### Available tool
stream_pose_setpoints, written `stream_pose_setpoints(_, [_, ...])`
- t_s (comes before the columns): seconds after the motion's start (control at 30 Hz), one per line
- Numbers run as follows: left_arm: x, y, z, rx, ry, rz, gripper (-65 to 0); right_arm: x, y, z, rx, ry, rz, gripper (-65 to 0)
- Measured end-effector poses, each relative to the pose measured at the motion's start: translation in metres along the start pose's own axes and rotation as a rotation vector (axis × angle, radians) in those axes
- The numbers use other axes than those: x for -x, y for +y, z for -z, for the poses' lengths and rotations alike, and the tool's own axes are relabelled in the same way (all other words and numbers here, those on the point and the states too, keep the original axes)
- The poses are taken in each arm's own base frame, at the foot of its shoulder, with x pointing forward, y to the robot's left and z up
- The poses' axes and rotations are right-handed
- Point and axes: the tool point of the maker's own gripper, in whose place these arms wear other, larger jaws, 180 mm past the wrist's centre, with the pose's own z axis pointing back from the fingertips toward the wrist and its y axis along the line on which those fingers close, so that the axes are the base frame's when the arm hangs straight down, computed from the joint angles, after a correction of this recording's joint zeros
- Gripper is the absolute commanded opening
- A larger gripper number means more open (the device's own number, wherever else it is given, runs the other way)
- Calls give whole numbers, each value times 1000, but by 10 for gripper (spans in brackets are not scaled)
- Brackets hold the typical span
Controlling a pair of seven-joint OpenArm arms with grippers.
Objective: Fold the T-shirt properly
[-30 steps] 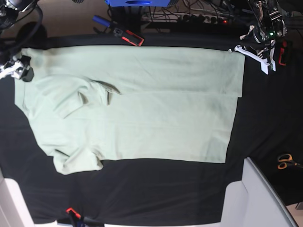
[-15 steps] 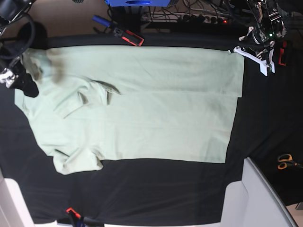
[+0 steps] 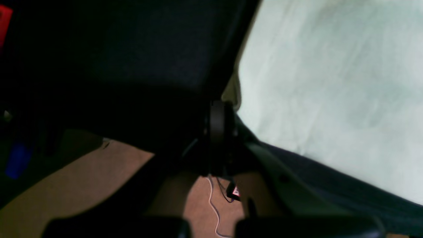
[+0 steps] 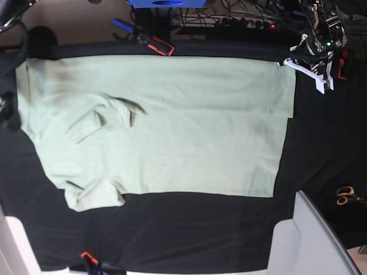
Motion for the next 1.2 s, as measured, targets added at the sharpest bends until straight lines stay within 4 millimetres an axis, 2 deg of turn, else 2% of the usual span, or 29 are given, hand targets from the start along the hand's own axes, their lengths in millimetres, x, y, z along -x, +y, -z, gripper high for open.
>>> stream_pose_setpoints(0.03, [0, 0, 0, 0, 0, 0, -650, -12, 2, -8, 42, -22, -82, -177])
stream_pose_setpoints(0.07, [0, 0, 0, 1, 1, 0, -650, -16, 5, -12, 81, -14, -147, -177])
stream_pose_setpoints(0.1, [0, -1, 0, 2, 1, 0, -650, -9, 7, -12, 125, 34, -188, -177])
stream_pose_setpoints(0.17, [0, 0, 0, 2, 1, 0, -650, 4, 6, -10, 218, 104, -159, -177])
stream_pose_setpoints(0.23, [0, 0, 0, 1, 0, 1, -650, 7, 4, -8, 246, 136, -191, -176])
stream_pose_setpoints(0.33, [0, -1, 0, 2, 1, 0, -650, -1, 14, -9, 177, 72, -226, -174])
stream_pose_setpoints(0.4, [1, -2, 0, 5, 2, -3, -650, -3, 13, -23, 149, -52, -106, -174])
stream_pose_setpoints(0.47, [0, -1, 0, 4, 0, -2, -650, 11, -1, -35, 173, -150, 101, -174])
stream_pose_setpoints(0.57, [-1, 1, 0, -2, -1, 1, -650, 58, -26, -43, 217, -160, 347, -174])
stream_pose_setpoints(0.67, [0, -2, 0, 8, 1, -5, -650, 82, -31, -36, 180, -160, 469, -174])
stream_pose_setpoints(0.8, [-5, 7, -1, -13, -8, 13, -650, 123, -30, -27, 124, -74, 618, -176])
stream_pose_setpoints(0.87, [-5, 6, -1, -9, -6, 14, -650, 132, -35, -29, 127, -68, 651, -176])
stream_pose_setpoints(1.03, [-4, 6, -1, -6, -5, 10, -650, 128, -44, -36, 150, -105, 655, -176])
stream_pose_setpoints(1.2, [-4, 5, -1, -5, -5, 10, -650, 138, -51, -39, 164, -93, 688, -176])
